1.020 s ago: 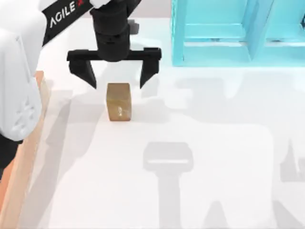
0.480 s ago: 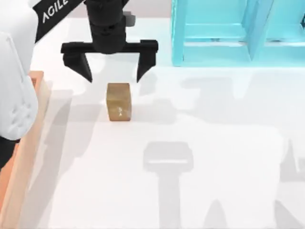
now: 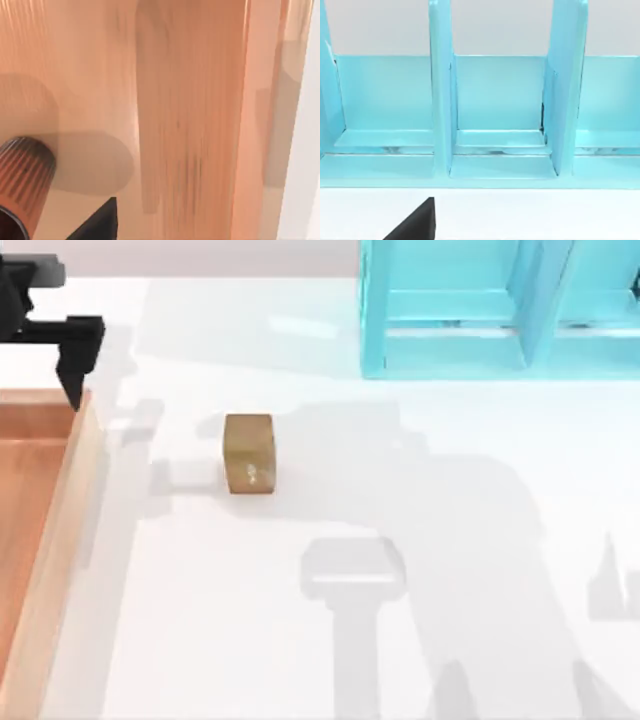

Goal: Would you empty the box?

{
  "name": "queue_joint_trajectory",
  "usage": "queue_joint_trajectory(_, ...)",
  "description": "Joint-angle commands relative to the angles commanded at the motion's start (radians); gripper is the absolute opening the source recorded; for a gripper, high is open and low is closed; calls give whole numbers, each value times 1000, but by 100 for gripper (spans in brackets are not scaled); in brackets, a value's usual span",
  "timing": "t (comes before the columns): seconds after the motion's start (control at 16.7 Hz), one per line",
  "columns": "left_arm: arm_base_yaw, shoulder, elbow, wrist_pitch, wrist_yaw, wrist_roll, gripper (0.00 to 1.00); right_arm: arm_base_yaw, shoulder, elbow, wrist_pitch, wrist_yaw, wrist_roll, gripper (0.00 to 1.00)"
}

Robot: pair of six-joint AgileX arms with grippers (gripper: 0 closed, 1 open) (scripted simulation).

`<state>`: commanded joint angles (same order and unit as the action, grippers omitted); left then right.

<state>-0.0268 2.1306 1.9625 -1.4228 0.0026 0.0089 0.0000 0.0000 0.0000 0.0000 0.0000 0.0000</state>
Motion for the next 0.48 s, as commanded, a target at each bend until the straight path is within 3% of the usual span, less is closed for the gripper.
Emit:
queue_joint_trajectory(0.24,205,-159,-192,43,-5,211,100,0,0,0,0,0,0,100)
queue_joint_trajectory(0.48,251,-204,-238,58,-6,258,100,0,0,0,0,0,0,100)
